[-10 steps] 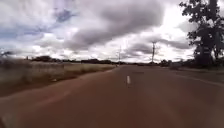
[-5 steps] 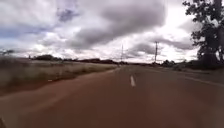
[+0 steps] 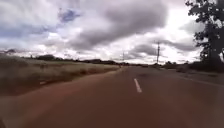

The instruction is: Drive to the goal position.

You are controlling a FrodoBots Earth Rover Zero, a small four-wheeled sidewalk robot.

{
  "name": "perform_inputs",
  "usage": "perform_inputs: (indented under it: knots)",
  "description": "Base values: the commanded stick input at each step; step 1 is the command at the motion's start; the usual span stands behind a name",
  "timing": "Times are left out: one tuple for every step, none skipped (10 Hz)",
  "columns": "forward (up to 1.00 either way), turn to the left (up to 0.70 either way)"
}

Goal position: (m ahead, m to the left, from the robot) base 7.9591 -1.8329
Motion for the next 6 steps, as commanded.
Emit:
perform_inputs:
  knots:
    - [1.00,0.04]
    - [1.00,0.04]
    - [1.00,0.04]
    - [1.00,0.04]
    - [1.00,0.04]
    - [1.00,0.04]
